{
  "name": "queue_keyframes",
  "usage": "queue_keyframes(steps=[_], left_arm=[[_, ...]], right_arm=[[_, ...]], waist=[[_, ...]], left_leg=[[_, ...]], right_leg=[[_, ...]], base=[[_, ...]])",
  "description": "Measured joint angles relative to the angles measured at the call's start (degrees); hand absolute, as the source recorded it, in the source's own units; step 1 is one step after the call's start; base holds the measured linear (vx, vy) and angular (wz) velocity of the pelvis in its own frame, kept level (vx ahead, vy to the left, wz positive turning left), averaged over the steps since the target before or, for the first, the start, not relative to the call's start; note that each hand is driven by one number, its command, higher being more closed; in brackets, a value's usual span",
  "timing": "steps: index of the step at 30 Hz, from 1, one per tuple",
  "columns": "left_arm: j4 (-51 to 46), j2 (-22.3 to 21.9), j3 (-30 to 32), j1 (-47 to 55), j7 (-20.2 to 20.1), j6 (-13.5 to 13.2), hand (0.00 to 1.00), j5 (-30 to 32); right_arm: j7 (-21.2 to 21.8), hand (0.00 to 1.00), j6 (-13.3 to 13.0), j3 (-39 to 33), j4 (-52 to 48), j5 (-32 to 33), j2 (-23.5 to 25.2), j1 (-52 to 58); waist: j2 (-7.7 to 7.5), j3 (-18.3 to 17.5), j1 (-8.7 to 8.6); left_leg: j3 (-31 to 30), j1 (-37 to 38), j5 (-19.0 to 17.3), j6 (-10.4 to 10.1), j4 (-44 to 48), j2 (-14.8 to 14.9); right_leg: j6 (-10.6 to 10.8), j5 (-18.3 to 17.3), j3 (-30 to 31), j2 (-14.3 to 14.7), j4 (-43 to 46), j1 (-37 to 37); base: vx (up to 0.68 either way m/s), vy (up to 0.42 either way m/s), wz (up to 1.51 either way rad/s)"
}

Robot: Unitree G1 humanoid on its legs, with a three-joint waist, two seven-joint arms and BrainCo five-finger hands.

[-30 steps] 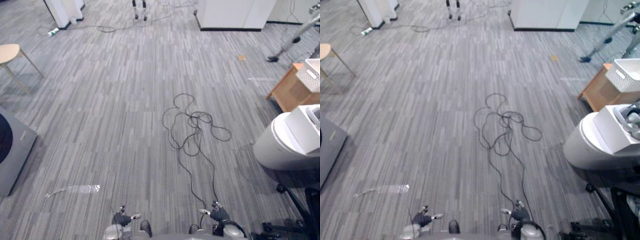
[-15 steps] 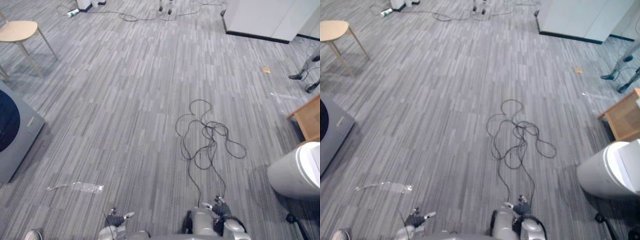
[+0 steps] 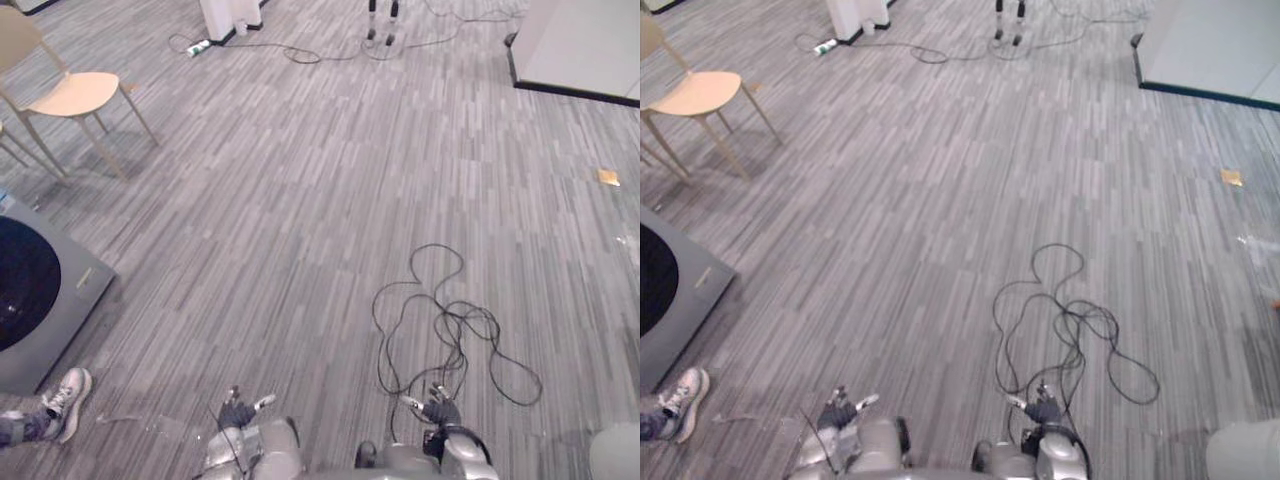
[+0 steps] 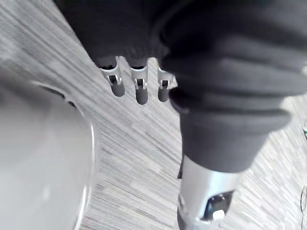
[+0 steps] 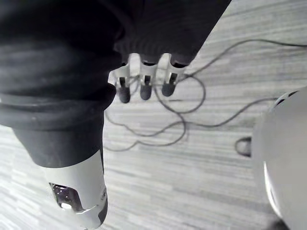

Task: Organize washtable

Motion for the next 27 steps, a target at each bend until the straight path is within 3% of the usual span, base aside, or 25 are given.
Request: queue_keyframes(steps=[1, 2, 3, 5, 6, 7, 8, 9, 10, 11, 12, 13, 14, 16, 17, 19, 20, 22, 23, 24, 25, 26, 27], left_arm=[[0.10, 0.07, -0.41, -0.18, 0.03, 0.06, 0.00, 0.01], [0.06, 0.21, -1.48, -0.21, 0.14, -0.01, 0.00, -0.03], [-0.18, -0.03, -3.03, -0.45, 0.14, -0.28, 0.00, -0.29], [-0.45, 0.14, -4.02, -0.45, 0.14, -0.54, 0.00, -0.94], [-0.74, 1.02, -4.40, -1.33, 0.18, -0.56, 0.00, -0.98], [-0.84, 1.23, -4.64, -1.56, 0.12, -0.56, 0.00, -0.97], [-0.93, 1.65, -4.84, -1.86, 0.08, -0.54, 0.00, -0.96], [-0.89, 2.69, -6.07, -1.82, 0.17, -0.47, 0.00, -0.96], [-0.89, 3.04, -6.69, -1.79, 0.18, -0.39, 0.00, -0.95], [-0.83, 3.32, -8.18, -1.45, 0.24, -0.20, 0.00, -0.96], [-0.84, 3.31, -9.11, -1.23, 0.19, -0.10, 0.00, -0.94], [-0.87, 2.92, -10.64, -0.76, 0.21, 0.02, 0.00, -0.94], [-0.85, 2.43, -10.95, -0.82, 0.19, 0.03, 0.00, -0.93], [-0.78, 1.85, -10.98, -1.88, 0.17, 0.07, 0.00, -0.89], [-0.85, 1.81, -11.06, -2.23, 0.10, 0.06, 0.00, -0.85], [-0.69, 1.87, -11.28, -2.10, 0.13, 0.16, 0.00, -0.41], [-0.61, 1.91, -11.28, -1.60, 0.18, 0.14, 0.00, -0.07], [0.76, 2.20, -11.30, -1.11, 0.23, 0.15, 0.00, 0.23], [2.37, 1.92, -10.68, -1.21, 0.23, 0.44, 0.00, 0.28], [2.95, 0.74, -10.25, -0.78, 0.23, 0.64, 0.00, 0.35], [3.00, -0.10, -9.84, -0.70, 0.22, 0.64, 0.00, 0.90], [3.00, -0.55, -8.57, -0.77, 0.21, 0.65, 0.00, 1.44], [2.60, -2.18, -5.41, -0.49, 0.19, 0.68, 0.00, 1.81]], right_arm=[[0.00, 0.00, 0.09, -0.02, 0.51, 0.00, -0.06, -0.36], [-0.02, 0.00, 0.24, -0.59, 1.55, 0.00, -0.16, -0.97], [-0.16, 0.00, 0.23, -0.75, 2.04, 0.00, -0.72, -0.98], [-0.34, 0.00, 0.23, -0.43, 3.83, -0.01, -1.04, -1.34], [-0.35, 0.00, 0.26, -0.26, 4.48, -0.06, 0.12, -2.13], [-0.30, 0.00, 0.22, -0.25, 4.42, -0.08, 0.34, -2.22], [-0.20, 0.00, 0.22, -0.39, 4.60, -0.25, 0.53, -2.10], [-0.04, 0.00, 0.26, -0.40, 5.10, -0.76, 0.63, -1.44], [0.10, 0.00, 0.34, -0.39, 5.42, -1.29, 0.62, -1.47], [0.33, 0.00, 0.31, -0.35, 5.32, -1.96, 0.43, -1.07], [0.34, 0.00, 0.33, -0.31, 5.26, -2.28, 0.11, -1.13], [0.42, 0.00, 0.29, 0.58, 4.50, -2.39, -0.29, -1.08], [0.42, 0.00, 0.17, 1.56, 3.27, -2.40, -0.42, -1.06], [0.63, 0.00, -0.31, 1.88, 2.58, -2.36, -0.38, -1.36], [0.65, 0.00, -0.52, 1.87, 2.50, -2.36, -0.64, -1.70], [0.61, 0.00, -0.55, 1.75, 2.04, -2.33, -1.16, -1.77], [0.62, 0.00, -0.51, 1.61, 1.81, -2.07, -1.26, -1.52], [0.56, 0.00, -0.50, 1.60, 1.66, -1.89, -1.25, -0.89], [0.65, 0.00, -0.50, 1.49, 1.73, -1.69, -1.79, -1.07], [0.65, 0.00, -0.49, 1.26, 1.61, -1.79, -2.12, -1.31], [0.72, 0.00, -0.52, 0.40, 1.18, -1.81, -2.39, -1.28], [0.75, 0.00, -0.43, -0.01, 0.91, -1.80, -2.53, -1.27], [0.45, 0.00, -0.24, -0.60, 0.35, -1.75, -2.85, -0.80]], waist=[[-0.18, 0.11, 0.00], [-0.25, 0.17, 0.39], [0.90, -0.12, 1.82], [0.77, -0.09, 3.01], [-1.01, -0.67, 2.87], [-1.62, -0.91, 2.77], [-3.03, -0.82, 2.57], [-4.63, -0.60, 2.41], [-5.12, -0.38, 2.08], [-5.14, -0.14, 0.89], [-4.97, -0.07, 0.42], [-3.90, 0.13, -0.35], [-3.55, 0.31, -0.41], [-3.27, 0.51, -0.62], [-3.14, 0.59, -1.08], [-2.96, 0.71, -2.55], [-2.86, 0.76, -3.51], [-3.56, 0.47, -3.43], [-2.74, 0.13, -3.48], [-0.69, -0.82, -3.31], [0.99, -1.04, -3.57], [1.86, -1.05, -3.54], [3.54, -1.03, -3.42]], left_leg=[[-0.18, -0.71, 0.46, -0.15, -5.63, -1.76], [-1.02, -1.71, 3.32, -1.73, -18.20, -4.93], [-2.80, -2.27, 7.89, -3.74, -29.04, -6.13], [-3.73, -2.36, 14.53, -0.97, -27.75, -6.23], [-4.56, -1.76, 15.95, 1.05, -27.31, -7.78], [-4.68, -1.65, 15.60, 2.01, -27.11, -8.40], [-4.15, 0.33, 14.59, 5.23, -26.88, -9.72], [-3.29, 3.75, 12.15, 7.20, -26.61, -11.32], [-3.01, 5.99, 10.65, 7.50, -26.67, -11.86], [-3.07, 10.32, 8.00, 7.99, -26.65, -12.36], [-3.10, 12.66, 6.89, 8.11, -26.76, -12.40], [-3.01, 17.68, 5.24, 8.37, -28.44, -12.34], [-2.55, 22.60, 4.79, 8.53, -31.19, -12.11], [-2.57, 27.04, 3.85, 8.56, -34.03, -11.11], [-2.59, 28.54, 3.66, 8.32, -34.71, -10.27], [-3.18, 31.20, 3.40, 7.91, -35.98, -9.52], [-3.77, 33.59, 2.25, 6.08, -36.87, -9.13], [-5.18, 36.88, -0.43, 3.02, -37.02, -9.88], [-6.45, 39.29, -1.89, 2.01, -36.35, -8.83], [-7.42, 37.84, -1.92, 1.81, -33.08, -6.90], [-8.62, 34.10, -1.49, 1.13, -23.67, -5.59], [-8.76, 31.57, -0.42, -0.57, -17.25, -4.50], [-8.88, 25.41, 5.67, -3.52, -2.48, -1.48]], right_leg=[[0.20, -0.12, 0.51, -0.54, -1.07, 1.09], [0.75, -0.43, 1.67, -1.37, -3.60, 3.50], [1.56, -0.90, 4.01, -0.93, -6.40, 6.32], [2.91, -1.81, 6.16, -1.23, -7.08, 7.90], [2.98, -1.86, 7.60, -2.91, -3.95, 7.25], [3.00, -1.84, 8.27, -3.83, -0.98, 5.63], [3.97, -1.81, 10.51, -5.21, 9.16, 1.94], [9.02, 0.60, 11.73, -6.59, 21.48, -1.95], [13.67, 3.80, 12.19, -7.37, 28.19, -3.97], [16.70, 5.55, 11.29, -9.13, 40.11, -7.78], [15.45, 4.82, 10.03, -9.72, 44.44, -9.29], [11.53, 2.51, 6.93, -10.95, 48.84, -12.26], [9.27, 0.23, 4.54, -10.99, 48.25, -15.39], [7.46, -2.50, 0.75, -9.58, 41.35, -20.84], [7.59, -2.73, -1.28, -8.19, 31.94, -23.69], [6.50, 2.03, -2.69, -6.61, 14.97, -25.61], [6.37, 7.76, -2.59, -5.52, 4.30, -25.50], [5.33, 13.22, -1.82, -5.49, -0.43, -25.64], [0.82, 18.35, -0.57, -4.74, 4.70, -26.11], [1.05, 15.06, -1.08, -3.80, 8.41, -27.39], [0.73, 12.02, -2.82, -3.20, 9.61, -26.54], [0.36, 10.92, -3.41, -2.74, 9.48, -25.31], [-0.54, 8.87, -3.35, -0.75, 8.19, -21.69]], base=[[0.58, 0.149, -0.35], [0.60, 0.221, -0.67], [0.61, 0.266, -0.82], [0.47, 0.265, -0.75], [0.53, 0.282, -0.48], [0.66, 0.351, -0.41], [0.55, 0.312, -0.24], [0.56, 0.306, -0.21], [0.56, 0.269, -0.04], [0.46, 0.204, 0.02], [0.57, 0.243, 0.01], [0.56, 0.209, -0.12], [0.67, 0.191, -0.14], [0.59, 0.077, -0.04], [0.51, 0.001, 0.15], [0.60, -0.054, 0.38], [0.59, -0.088, 0.46], [0.56, -0.105, 0.33], [0.63, -0.132, 0.21], [0.76, -0.199, 0.23], [0.60, -0.226, 0.15], [0.73, -0.259, 0.10], [0.62, -0.193, -0.08]])
